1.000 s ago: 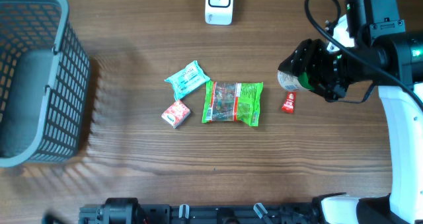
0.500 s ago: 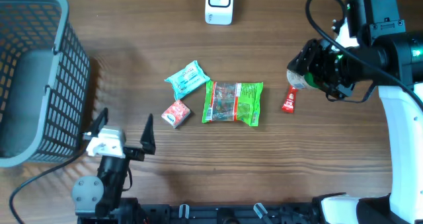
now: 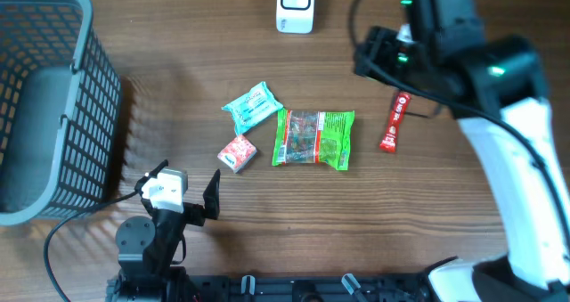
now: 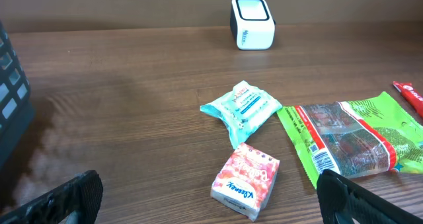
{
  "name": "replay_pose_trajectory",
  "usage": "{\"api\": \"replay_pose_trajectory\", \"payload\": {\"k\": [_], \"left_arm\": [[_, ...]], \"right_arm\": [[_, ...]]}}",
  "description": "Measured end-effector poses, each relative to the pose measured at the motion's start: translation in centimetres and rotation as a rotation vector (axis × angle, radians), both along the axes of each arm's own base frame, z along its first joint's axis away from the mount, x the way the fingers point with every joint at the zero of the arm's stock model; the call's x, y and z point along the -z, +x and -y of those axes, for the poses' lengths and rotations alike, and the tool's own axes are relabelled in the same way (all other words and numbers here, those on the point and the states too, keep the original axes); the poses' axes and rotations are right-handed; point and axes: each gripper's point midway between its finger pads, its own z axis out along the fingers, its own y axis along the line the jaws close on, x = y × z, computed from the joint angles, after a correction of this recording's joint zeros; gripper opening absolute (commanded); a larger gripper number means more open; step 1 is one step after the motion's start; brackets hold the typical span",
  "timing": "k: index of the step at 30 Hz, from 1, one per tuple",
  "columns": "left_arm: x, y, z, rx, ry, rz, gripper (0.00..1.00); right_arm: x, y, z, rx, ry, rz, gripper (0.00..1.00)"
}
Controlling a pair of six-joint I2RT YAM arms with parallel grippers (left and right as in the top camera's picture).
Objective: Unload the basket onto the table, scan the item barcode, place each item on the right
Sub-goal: 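Hold the jar label up to the white scanner with the right gripper, then carry the jar to the right table edge and release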
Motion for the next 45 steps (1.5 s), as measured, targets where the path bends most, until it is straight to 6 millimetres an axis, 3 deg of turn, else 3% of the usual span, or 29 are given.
{"api": "replay_pose_trajectory", "payload": {"k": [6, 7, 11, 13, 16, 19, 21, 24, 34, 36, 40, 41, 45], "left_arm": [[0.1, 0.0, 0.0, 0.0, 0.0, -0.003, 1.0], [0.1, 0.0, 0.0, 0.0, 0.0, -0.006, 1.0], [1.2, -0.4, 0.0, 0.0, 0.001, -0.053, 1.0], [2.3, -0.8, 0.0, 0.0, 0.002, -0.101, 1.0], [2.8, -1.0, 0.0, 0.001, 0.003, -0.122, 1.0], [2.8, -1.0, 0.0, 0.001, 0.006, -0.122, 1.0], [2.8, -1.0, 0.0, 0.001, 0.006, -0.123, 1.0], [2.8, -1.0, 0.0, 0.001, 0.006, -0.124, 1.0], [2.8, -1.0, 0.0, 0.001, 0.006, -0.124, 1.0], [2.8, -1.0, 0.0, 0.001, 0.006, -0.124, 1.0], [2.8, -1.0, 0.0, 0.001, 0.006, -0.124, 1.0], [2.8, -1.0, 0.0, 0.001, 0.006, -0.124, 1.0], [2.8, -1.0, 0.0, 0.001, 0.006, -0.123, 1.0]], "right_arm": [[6.0, 9.5, -3.5, -0.01, -0.134, 0.092, 0.62], [8.1, 12.1, -4.6, -0.037, -0.157, 0.118, 0.63], [10.6, 17.0, -6.8, -0.091, -0.177, 0.232, 0.63], [10.0, 19.7, -8.1, -0.11, -0.167, 0.347, 0.62], [9.6, 22.4, -9.2, -0.122, -0.169, 0.474, 0.61], [11.6, 25.2, -10.5, -0.152, -0.197, 0.568, 0.56], [13.6, 26.7, -11.1, -0.171, -0.225, 0.616, 0.56], [15.0, 28.5, -11.7, -0.163, -0.24, 0.709, 0.58], [14.9, 29.9, -12.1, -0.167, -0.298, 0.847, 0.63], [15.6, 29.8, -11.9, -0.171, -0.327, 0.819, 0.62], [19.0, 28.4, -10.6, -0.209, -0.413, 0.633, 0.6], [18.7, 27.9, -10.1, -0.208, -0.436, 0.602, 0.6], [10.0, 24.3, -4.7, -0.101, -0.587, 0.521, 0.61]]}}
